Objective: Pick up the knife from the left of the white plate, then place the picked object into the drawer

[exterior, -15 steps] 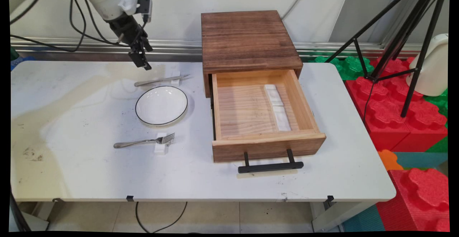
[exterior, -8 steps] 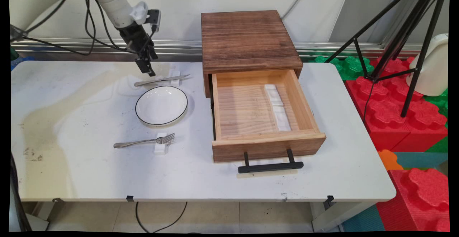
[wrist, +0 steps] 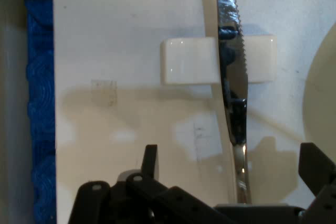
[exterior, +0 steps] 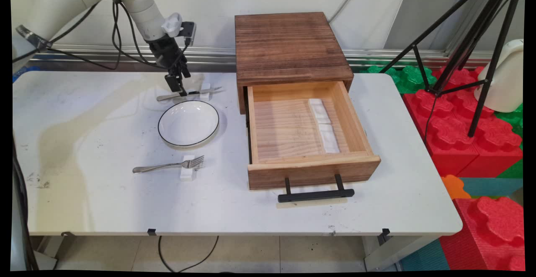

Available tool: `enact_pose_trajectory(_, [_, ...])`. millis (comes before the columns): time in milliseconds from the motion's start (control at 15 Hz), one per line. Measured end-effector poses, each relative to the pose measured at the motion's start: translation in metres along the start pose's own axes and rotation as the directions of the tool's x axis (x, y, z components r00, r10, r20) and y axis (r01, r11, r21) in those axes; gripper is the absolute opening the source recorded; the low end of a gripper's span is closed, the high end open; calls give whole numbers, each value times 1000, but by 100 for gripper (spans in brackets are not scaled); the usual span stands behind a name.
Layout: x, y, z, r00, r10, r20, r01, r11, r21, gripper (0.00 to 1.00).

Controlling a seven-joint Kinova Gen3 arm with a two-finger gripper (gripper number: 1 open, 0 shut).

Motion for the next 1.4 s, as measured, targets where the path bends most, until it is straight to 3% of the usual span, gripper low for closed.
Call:
enact_pose_trajectory(533, [3, -8, 19, 1000, 4, -5, -5, 999, -37, 100])
enact_pose_trajectory(600, [3, -8, 20, 1000, 3, -6, -4, 999, -39, 0])
enact_pose_trajectory(1400, [-2, -4, 23, 1000, -15, -21, 14, 998, -65, 0])
